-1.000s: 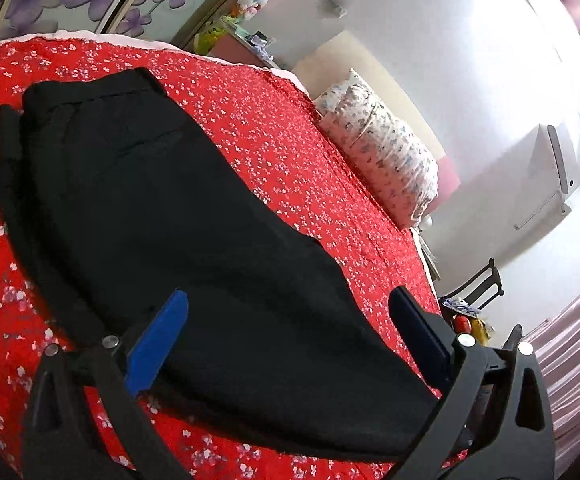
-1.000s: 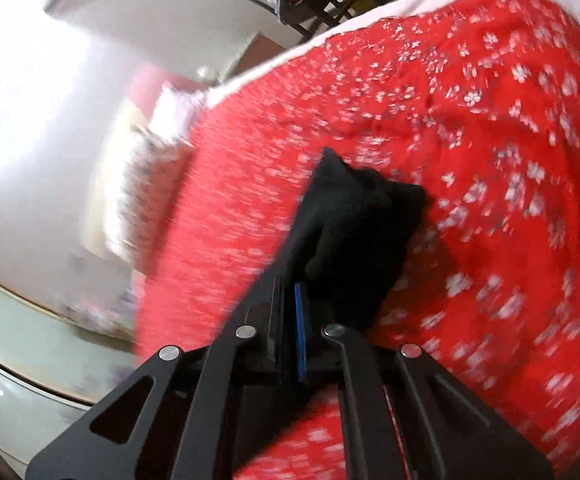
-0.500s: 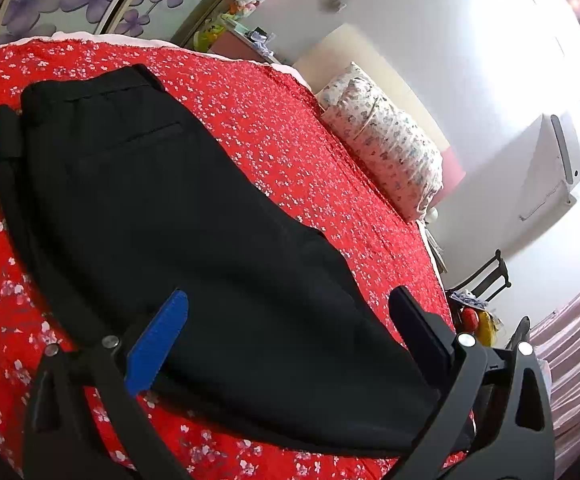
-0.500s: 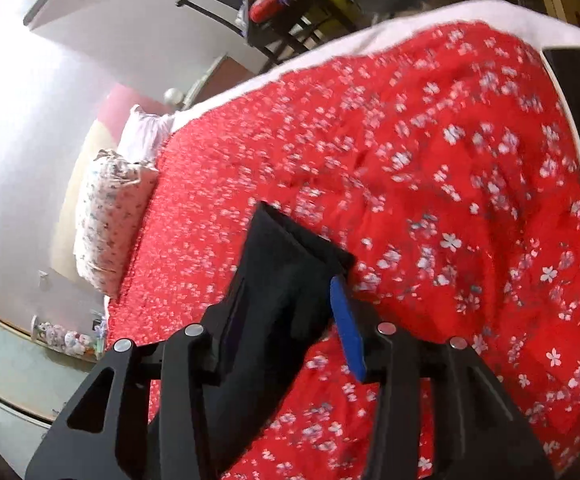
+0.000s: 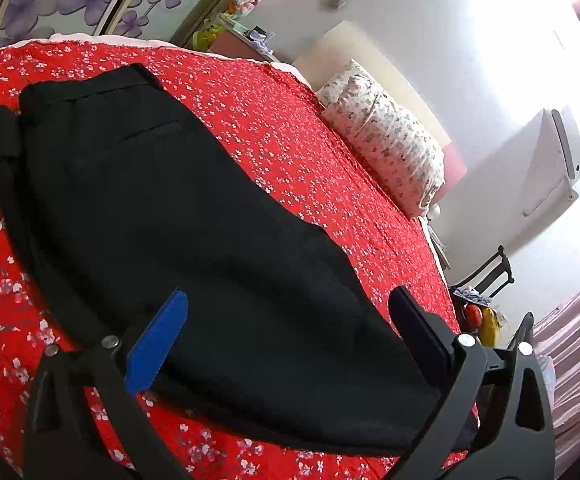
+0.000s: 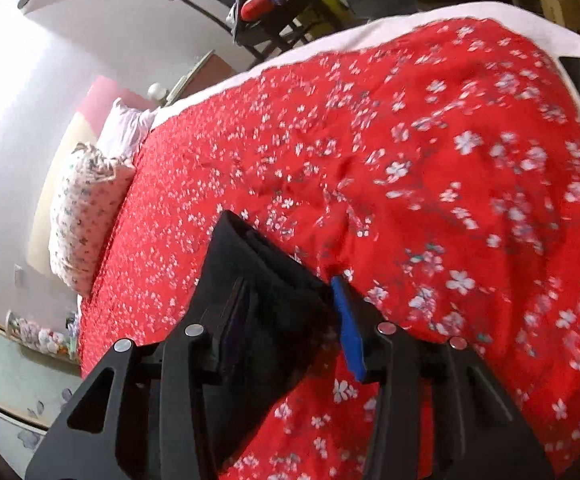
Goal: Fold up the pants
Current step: 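Lift the trouser leg end with the right tool toward the folded trousers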
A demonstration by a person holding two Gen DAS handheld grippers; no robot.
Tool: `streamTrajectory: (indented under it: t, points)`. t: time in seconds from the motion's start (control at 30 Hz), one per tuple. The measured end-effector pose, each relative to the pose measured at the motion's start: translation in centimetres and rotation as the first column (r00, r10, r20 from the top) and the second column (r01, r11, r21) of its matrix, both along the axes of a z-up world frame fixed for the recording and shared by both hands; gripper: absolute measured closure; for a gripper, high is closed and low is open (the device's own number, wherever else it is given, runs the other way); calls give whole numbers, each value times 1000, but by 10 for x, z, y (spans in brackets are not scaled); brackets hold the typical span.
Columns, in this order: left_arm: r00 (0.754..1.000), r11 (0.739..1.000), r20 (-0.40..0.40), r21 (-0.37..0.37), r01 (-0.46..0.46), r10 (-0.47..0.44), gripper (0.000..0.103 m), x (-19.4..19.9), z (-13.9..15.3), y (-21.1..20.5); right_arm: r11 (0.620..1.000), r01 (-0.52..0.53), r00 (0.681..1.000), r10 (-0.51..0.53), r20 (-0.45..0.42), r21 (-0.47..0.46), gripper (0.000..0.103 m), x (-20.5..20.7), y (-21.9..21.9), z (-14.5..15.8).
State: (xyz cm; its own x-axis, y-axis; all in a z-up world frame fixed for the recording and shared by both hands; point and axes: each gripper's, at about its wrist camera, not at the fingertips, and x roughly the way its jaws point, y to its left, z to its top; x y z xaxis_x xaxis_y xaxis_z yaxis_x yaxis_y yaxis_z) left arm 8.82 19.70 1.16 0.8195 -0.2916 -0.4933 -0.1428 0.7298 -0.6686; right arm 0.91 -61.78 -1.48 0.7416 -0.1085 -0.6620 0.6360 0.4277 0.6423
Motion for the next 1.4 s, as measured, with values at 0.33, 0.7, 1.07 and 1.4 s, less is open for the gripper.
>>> streamTrajectory:
  t: [0.33,0.7,1.07,1.4]
  points:
    - [1000,1000,7,-10,-4,4,3,-2,3,3,995,-24,998,29,50,-98,71,4,11,13]
    - [1000,1000,8,-7,0,0,2,-3,4,3,944,-125,989,93,-116,-306,70,32,41,31]
    - [999,999,39,37,5,-6,3,-4,12,-1,940,-134,991,123,-52,-313,87,32,40,29]
    - [998,998,68,55,-3,-1,3,-9,18,1,862,-271,928,352,120,-429,88,46,126,105]
